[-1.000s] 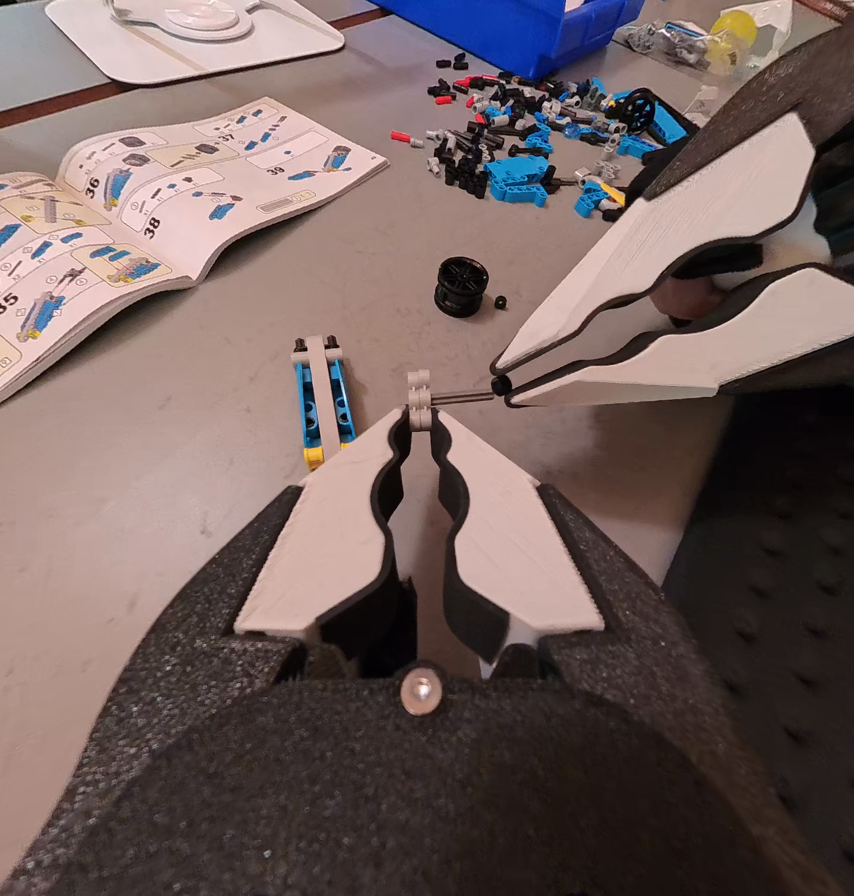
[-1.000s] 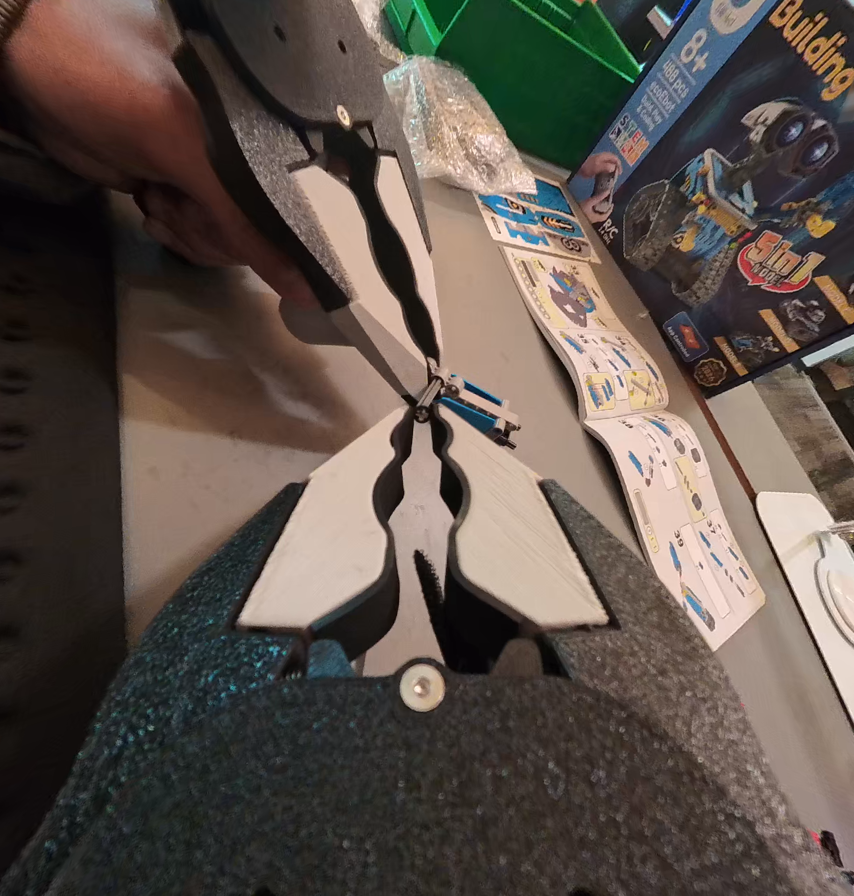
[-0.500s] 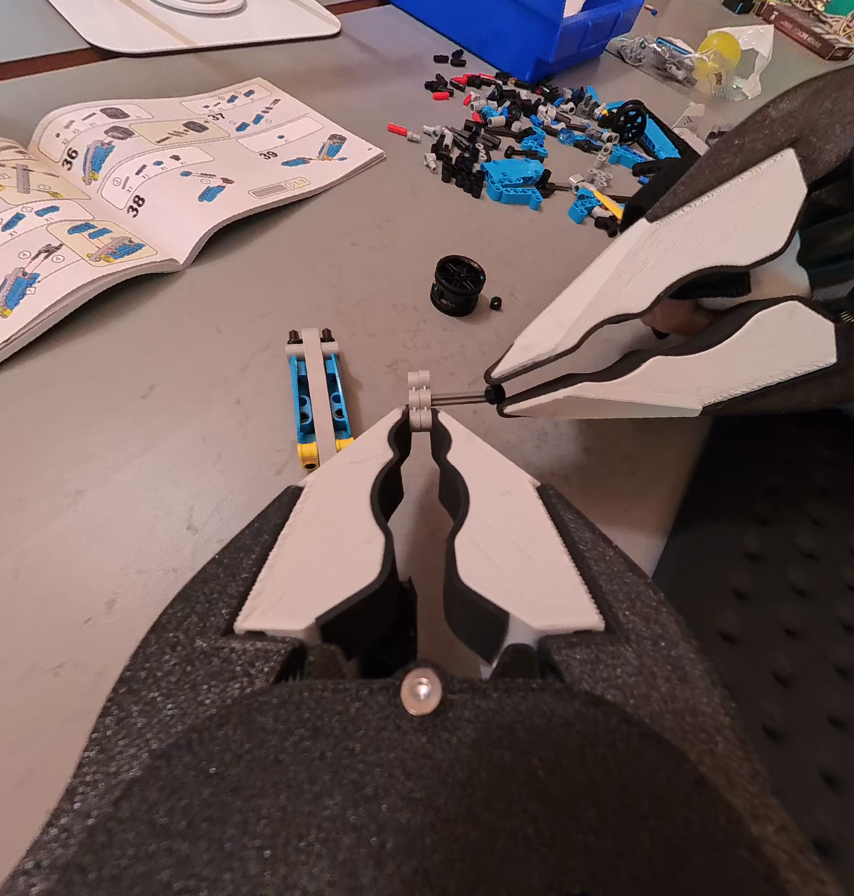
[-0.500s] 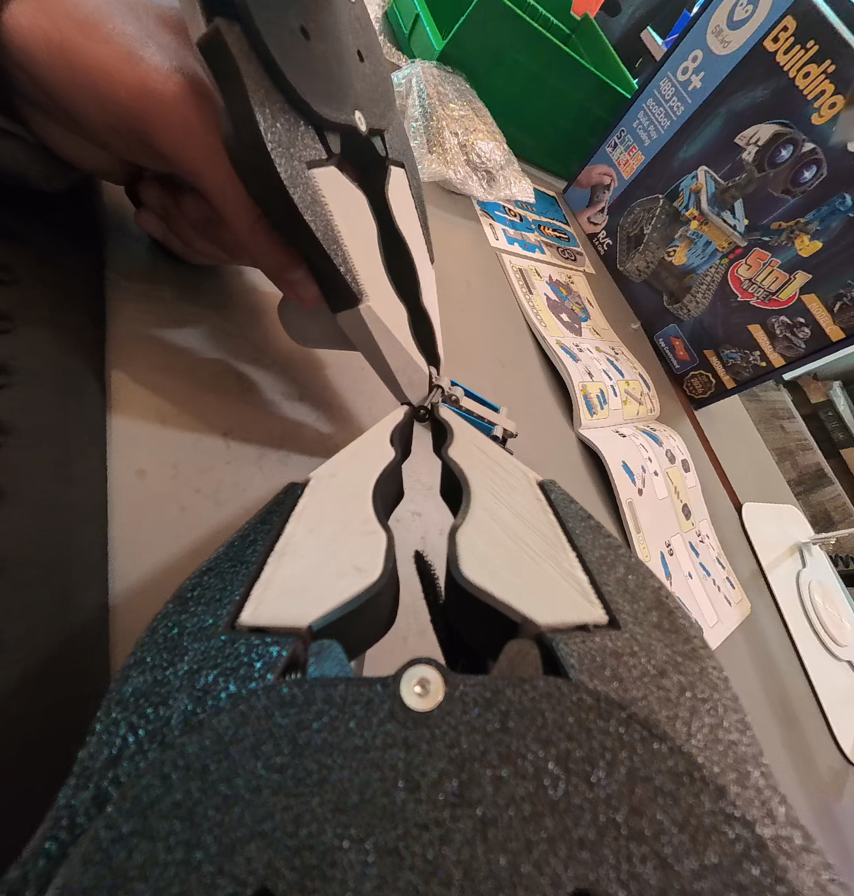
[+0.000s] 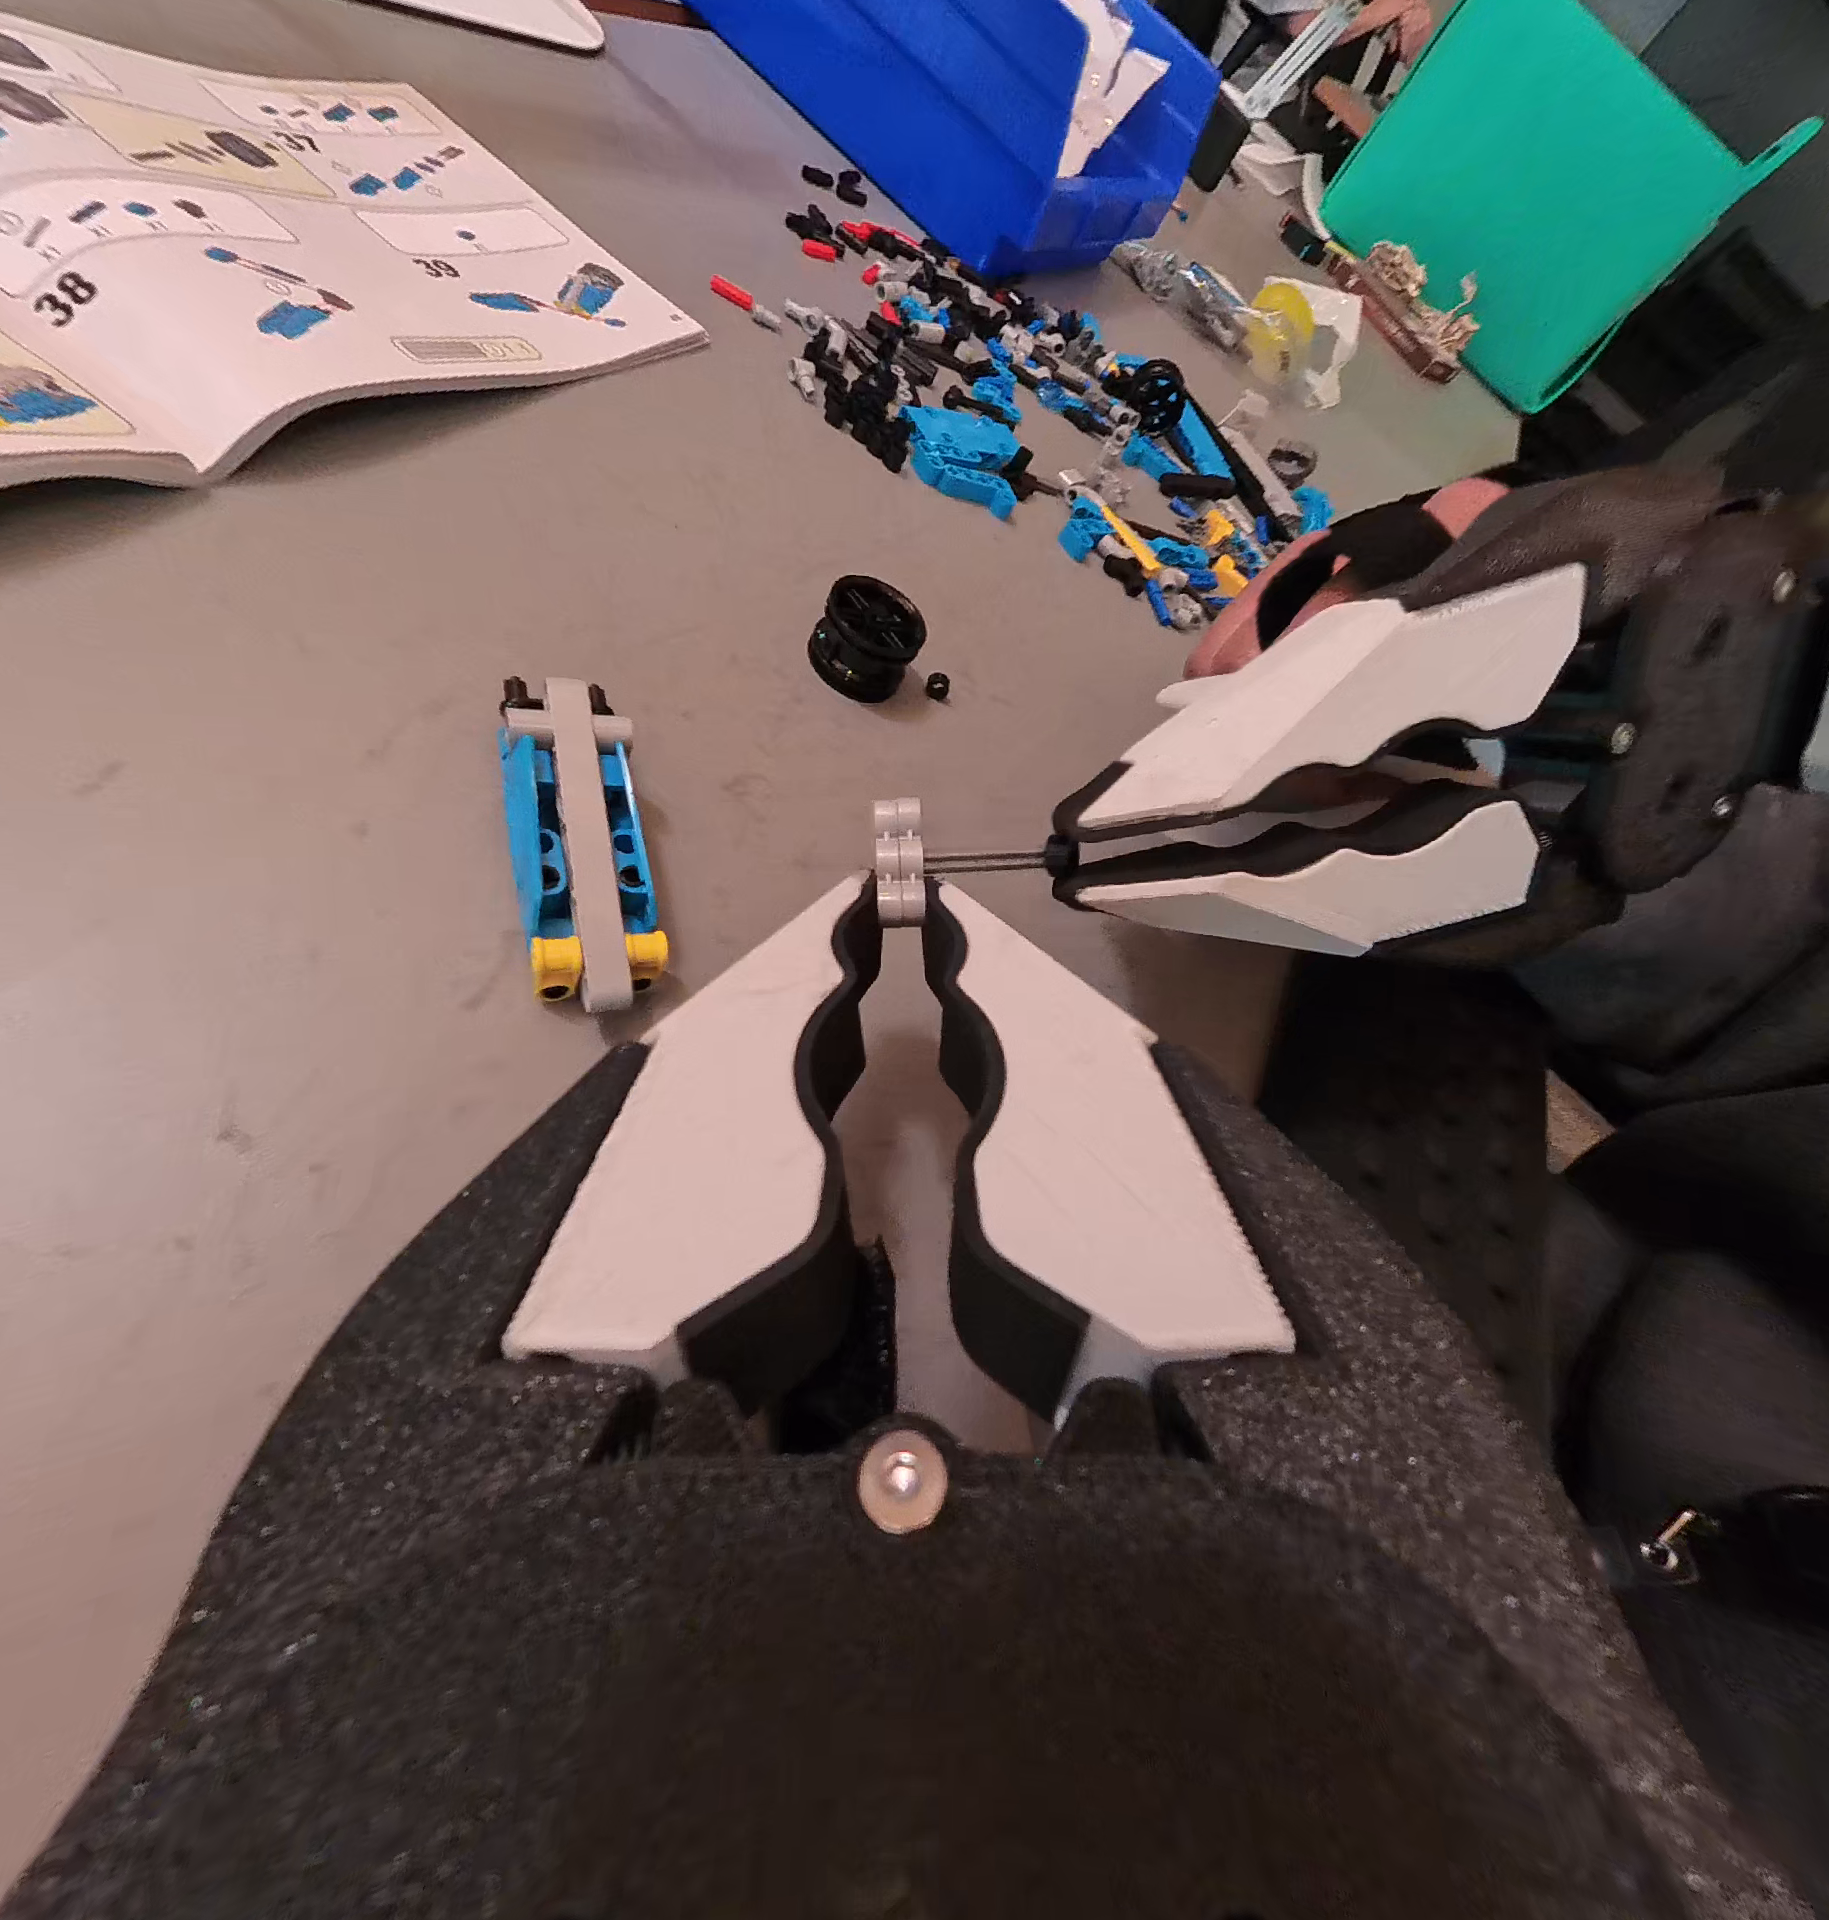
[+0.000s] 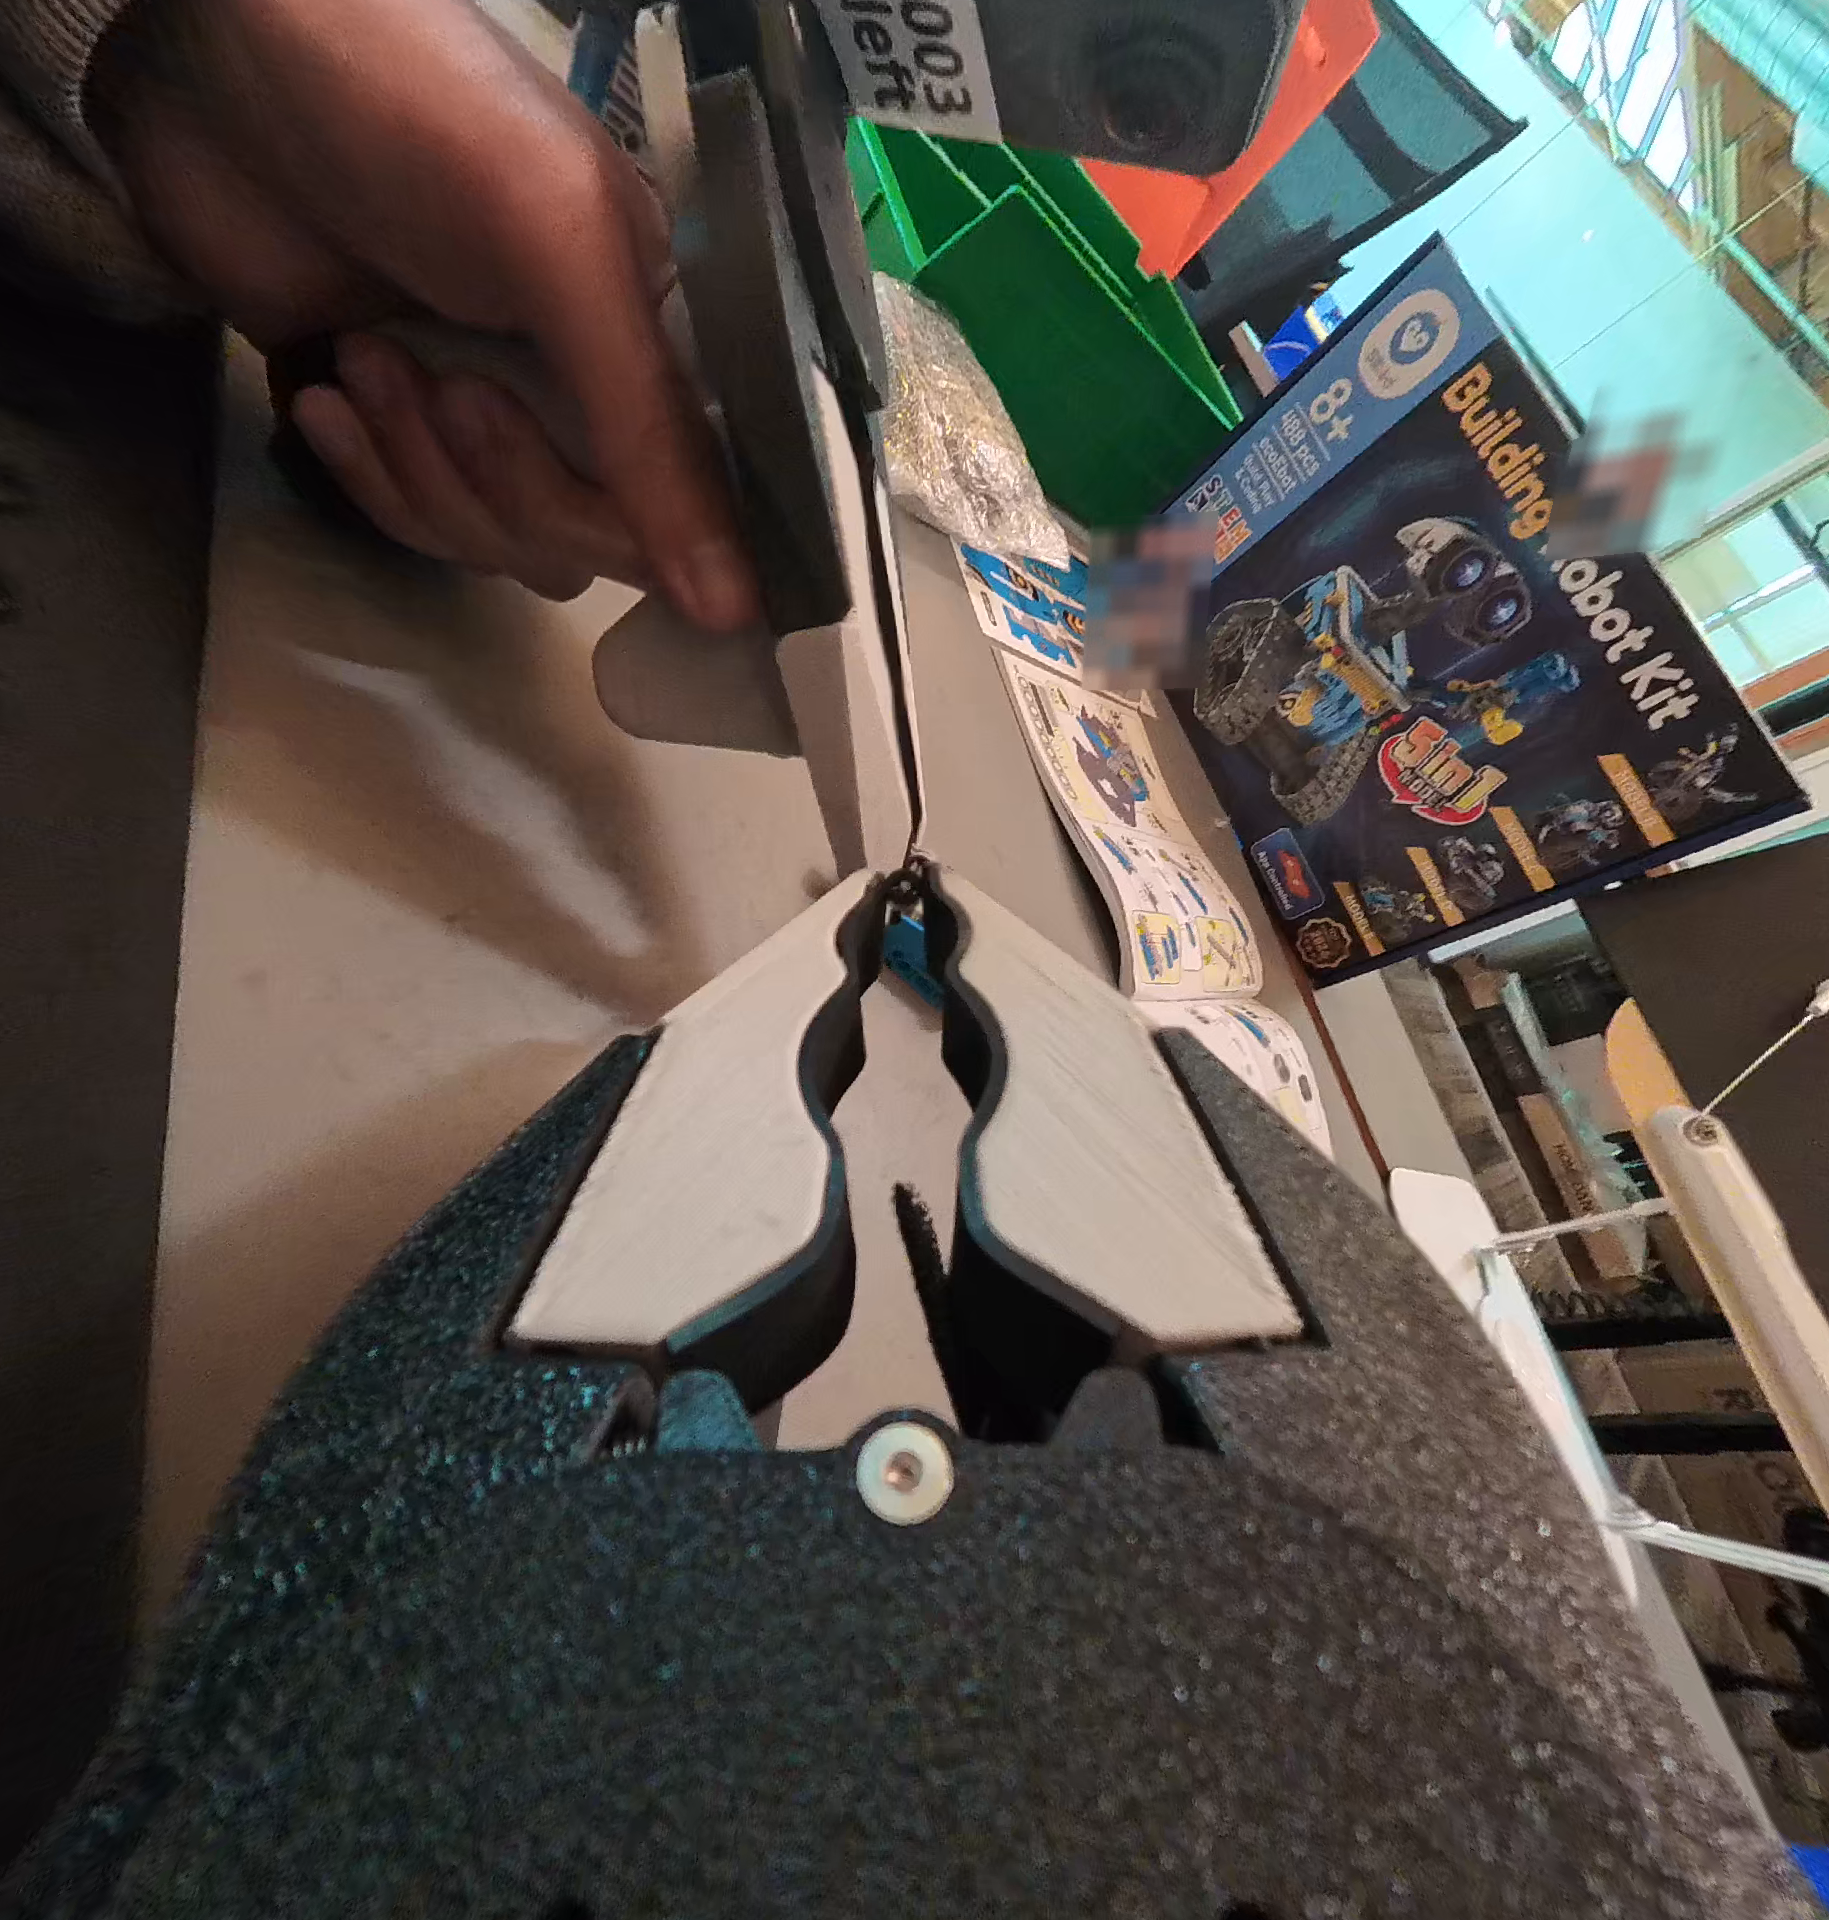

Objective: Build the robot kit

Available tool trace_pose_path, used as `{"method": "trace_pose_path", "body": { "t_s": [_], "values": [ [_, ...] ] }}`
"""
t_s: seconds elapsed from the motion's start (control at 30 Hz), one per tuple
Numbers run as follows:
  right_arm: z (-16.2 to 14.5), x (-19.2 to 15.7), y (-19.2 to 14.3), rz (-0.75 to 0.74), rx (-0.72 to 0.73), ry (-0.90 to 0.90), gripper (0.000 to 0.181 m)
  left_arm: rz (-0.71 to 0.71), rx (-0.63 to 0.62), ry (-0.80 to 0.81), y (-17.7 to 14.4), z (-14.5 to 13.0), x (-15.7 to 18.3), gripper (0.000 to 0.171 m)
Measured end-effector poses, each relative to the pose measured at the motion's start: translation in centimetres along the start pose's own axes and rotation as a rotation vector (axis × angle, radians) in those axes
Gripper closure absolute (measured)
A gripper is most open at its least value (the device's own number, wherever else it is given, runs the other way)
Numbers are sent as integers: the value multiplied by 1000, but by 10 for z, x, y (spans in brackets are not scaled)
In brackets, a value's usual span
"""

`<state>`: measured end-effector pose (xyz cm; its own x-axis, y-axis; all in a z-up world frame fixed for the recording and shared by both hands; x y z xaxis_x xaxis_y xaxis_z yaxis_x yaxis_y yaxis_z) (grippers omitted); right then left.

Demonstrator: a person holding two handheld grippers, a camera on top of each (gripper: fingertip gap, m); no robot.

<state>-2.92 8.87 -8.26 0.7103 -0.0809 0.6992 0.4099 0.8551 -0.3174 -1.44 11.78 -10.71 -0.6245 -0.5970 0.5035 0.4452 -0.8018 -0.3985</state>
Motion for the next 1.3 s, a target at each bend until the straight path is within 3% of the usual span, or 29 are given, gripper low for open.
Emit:
{"method": "trace_pose_path", "body": {
  "t_s": [0.23, 0.63, 0.83, 1.03, 1.3],
  "values": [
    [-1, -6, -1, -68, 33, -213, 175, -40, -40, -33, 3, -6, 1, 165],
    [-3, -8, -8, 67, 157, -140, 175, -84, -80, -17, 5, -11, 7, 165],
    [-5, -11, -8, 83, 143, -147, 175, -70, -93, -8, 5, -13, 6, 165],
    [-9, -16, -6, 44, 98, -289, 175, -26, -117, 13, 7, -17, 3, 165],
    [-9, -19, -6, 78, 108, -227, 175, -51, -138, -29, 7, -20, 4, 165]
  ]
}}
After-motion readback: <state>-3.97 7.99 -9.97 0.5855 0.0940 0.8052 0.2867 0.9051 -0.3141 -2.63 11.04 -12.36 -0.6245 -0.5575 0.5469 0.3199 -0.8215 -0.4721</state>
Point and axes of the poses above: each gripper's, where its closed fingertips meet, y out along the fingers, z out of its top, x = y × z across the jaws, the point moved 2 cm from there along -y, back along the fingers, and after that the axes turned 4 degrees about -y, right-handed, at the moved point
